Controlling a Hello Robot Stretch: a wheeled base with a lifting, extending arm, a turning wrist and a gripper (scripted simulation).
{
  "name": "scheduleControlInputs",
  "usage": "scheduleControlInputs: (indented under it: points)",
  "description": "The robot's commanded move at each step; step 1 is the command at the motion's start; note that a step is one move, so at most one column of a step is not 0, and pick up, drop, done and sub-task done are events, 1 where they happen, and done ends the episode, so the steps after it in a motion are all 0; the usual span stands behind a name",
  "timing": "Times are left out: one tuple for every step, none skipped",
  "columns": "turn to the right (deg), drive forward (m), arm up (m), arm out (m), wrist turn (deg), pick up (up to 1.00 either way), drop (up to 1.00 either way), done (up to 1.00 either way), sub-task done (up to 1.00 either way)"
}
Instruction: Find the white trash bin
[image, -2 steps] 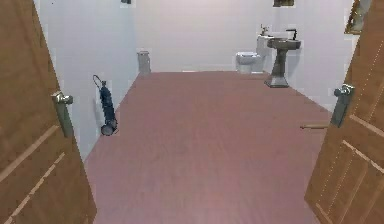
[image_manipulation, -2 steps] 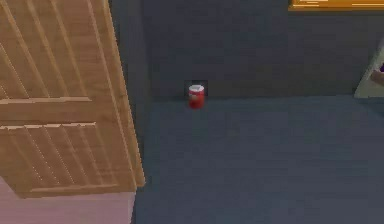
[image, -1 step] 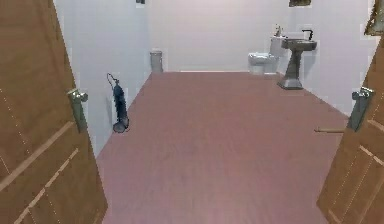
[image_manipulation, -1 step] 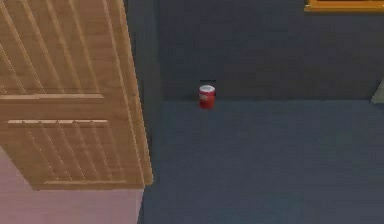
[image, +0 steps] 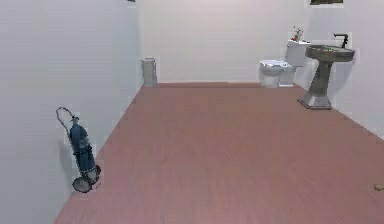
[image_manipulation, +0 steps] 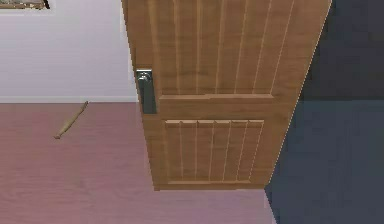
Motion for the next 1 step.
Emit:
scheduleControlInputs:
  points:
    - [0.0, 0.5, 0.0, 0.0, 0.0, 0.0, 0.0, 0.0, 0.0]
